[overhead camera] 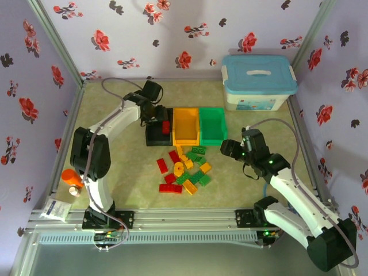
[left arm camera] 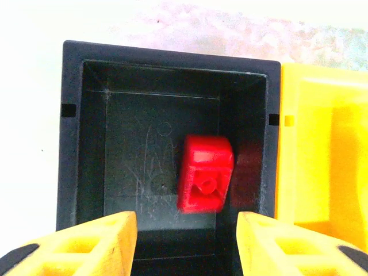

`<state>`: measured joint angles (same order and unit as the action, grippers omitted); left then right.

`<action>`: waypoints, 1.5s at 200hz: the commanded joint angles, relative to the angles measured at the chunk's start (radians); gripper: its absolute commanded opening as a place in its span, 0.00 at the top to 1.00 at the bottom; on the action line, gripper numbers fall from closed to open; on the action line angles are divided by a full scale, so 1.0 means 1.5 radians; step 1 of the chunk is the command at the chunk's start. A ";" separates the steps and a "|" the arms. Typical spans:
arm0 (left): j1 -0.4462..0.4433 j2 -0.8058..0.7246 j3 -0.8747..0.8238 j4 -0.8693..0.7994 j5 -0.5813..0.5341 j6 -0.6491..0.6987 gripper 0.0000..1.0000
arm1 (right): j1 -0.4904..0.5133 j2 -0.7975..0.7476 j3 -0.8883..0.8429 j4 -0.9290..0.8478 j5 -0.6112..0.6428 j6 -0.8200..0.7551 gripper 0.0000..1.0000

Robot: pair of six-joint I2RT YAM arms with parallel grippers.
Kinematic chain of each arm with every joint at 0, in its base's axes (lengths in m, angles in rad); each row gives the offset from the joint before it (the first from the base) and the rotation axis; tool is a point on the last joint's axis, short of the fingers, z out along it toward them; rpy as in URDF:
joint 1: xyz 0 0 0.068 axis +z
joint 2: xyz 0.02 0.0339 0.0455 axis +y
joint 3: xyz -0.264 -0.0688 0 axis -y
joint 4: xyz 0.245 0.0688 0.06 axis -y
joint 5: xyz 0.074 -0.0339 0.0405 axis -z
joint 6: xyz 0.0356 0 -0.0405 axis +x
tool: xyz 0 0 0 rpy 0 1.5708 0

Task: Sort the legos into containers by color
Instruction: Place the lego in the container, then pick up the lego from the center of the table.

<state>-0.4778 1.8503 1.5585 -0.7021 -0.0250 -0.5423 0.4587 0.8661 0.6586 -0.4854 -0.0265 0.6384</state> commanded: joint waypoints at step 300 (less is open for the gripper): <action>-0.101 -0.849 -0.626 -0.086 -0.139 -0.196 0.52 | 0.438 0.850 0.662 -0.211 0.060 -0.079 0.43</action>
<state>-0.6209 0.5877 0.6327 -0.8055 -0.2100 -0.8223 1.1065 2.1109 1.6184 -0.7578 0.0776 0.5068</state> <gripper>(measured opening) 0.486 0.574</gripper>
